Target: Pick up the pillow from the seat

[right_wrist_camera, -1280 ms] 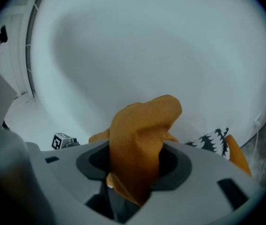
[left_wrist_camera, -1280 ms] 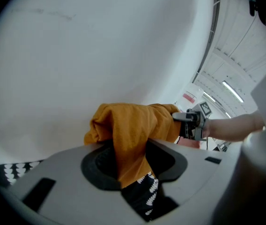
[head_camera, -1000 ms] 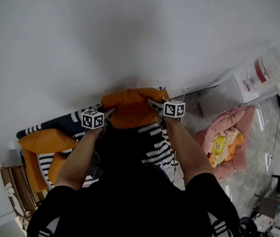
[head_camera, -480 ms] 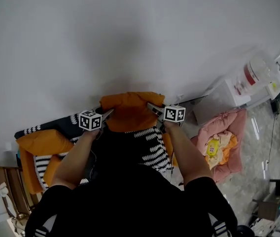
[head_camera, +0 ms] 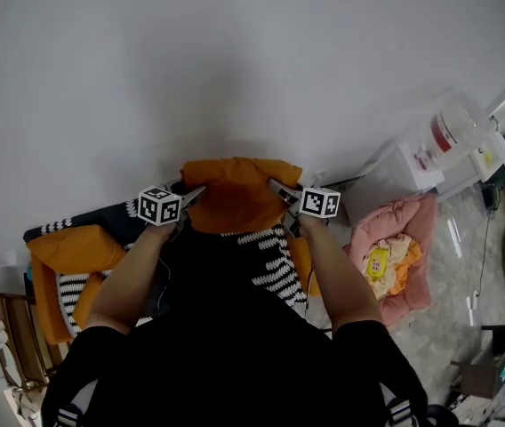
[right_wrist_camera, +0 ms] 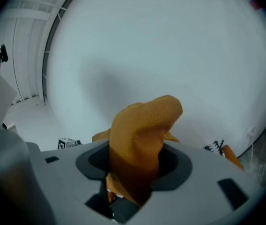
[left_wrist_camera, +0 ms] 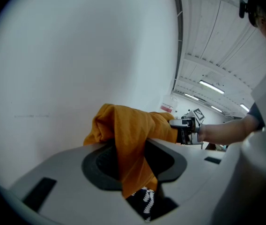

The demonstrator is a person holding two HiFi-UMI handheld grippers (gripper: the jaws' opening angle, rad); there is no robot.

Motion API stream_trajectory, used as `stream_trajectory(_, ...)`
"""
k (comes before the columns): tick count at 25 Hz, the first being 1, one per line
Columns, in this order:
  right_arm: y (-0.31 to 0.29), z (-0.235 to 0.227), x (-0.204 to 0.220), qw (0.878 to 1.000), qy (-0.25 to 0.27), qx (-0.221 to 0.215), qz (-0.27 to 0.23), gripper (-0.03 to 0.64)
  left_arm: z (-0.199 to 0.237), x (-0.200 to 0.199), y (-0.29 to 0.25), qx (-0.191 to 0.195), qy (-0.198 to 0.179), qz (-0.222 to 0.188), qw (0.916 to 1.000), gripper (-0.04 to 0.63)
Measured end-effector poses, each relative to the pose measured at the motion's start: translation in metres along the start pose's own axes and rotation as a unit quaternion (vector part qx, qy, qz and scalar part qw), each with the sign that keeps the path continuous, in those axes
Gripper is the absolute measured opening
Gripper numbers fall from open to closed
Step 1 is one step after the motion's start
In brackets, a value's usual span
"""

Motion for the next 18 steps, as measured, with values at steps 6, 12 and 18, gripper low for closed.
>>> stream_trajectory(6, 0.016, 0.023, -0.013, 1.000, 0.008, -0.005, -0.014, 0.218, -0.017, -0.018, 0.016, 0.009, -0.013, -0.018, 0.9997, 0.147)
stream_trajectory(12, 0.029, 0.037, -0.017, 1.000, 0.016, -0.009, -0.022, 0.218, -0.030, -0.023, 0.026, 0.016, -0.014, -0.027, 0.9994, 0.147)
stream_trajectory(18, 0.042, 0.047, -0.014, 0.999, 0.012, -0.011, -0.028, 0.218, -0.043, -0.023, 0.036, 0.022, -0.018, -0.038, 0.9989, 0.146)
Point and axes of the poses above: the fingertips, and each gripper's own axes: y backward along the fingers, z to its left, x out of its underside, the point moved 3 cm from there along y, backward along the fingers
